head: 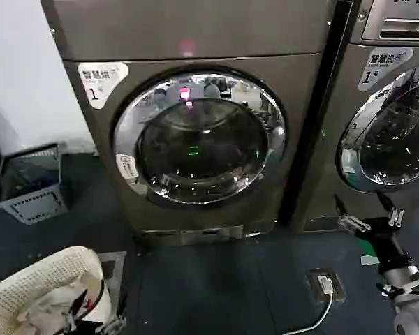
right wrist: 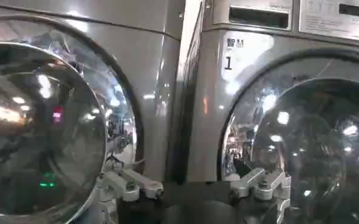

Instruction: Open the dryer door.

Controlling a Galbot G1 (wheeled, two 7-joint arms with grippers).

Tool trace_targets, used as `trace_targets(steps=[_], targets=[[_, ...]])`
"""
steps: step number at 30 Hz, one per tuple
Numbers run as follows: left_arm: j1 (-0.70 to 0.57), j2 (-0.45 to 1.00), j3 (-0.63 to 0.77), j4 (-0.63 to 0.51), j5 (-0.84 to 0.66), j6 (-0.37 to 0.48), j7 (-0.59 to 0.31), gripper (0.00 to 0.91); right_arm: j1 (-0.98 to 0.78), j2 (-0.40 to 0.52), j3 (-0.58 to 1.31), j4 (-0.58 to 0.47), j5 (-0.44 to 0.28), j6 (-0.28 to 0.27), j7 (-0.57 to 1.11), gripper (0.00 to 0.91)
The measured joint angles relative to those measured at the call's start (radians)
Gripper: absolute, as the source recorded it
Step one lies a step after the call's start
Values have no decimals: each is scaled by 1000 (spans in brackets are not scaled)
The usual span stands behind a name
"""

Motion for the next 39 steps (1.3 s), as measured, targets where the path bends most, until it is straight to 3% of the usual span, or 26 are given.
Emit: trace_targets(steps=[18, 29, 39], targets=[[11, -2, -1, -24, 0, -9, 6, 907, 130, -181, -161, -72, 128, -41, -117, 907], [14, -3, -3, -41, 0, -9, 7, 907, 306, -323, -402, -133, 209, -80, -185, 907], [18, -4, -10, -53, 0, -9, 8, 907, 566, -389, -677, -208, 303, -95, -228, 907]])
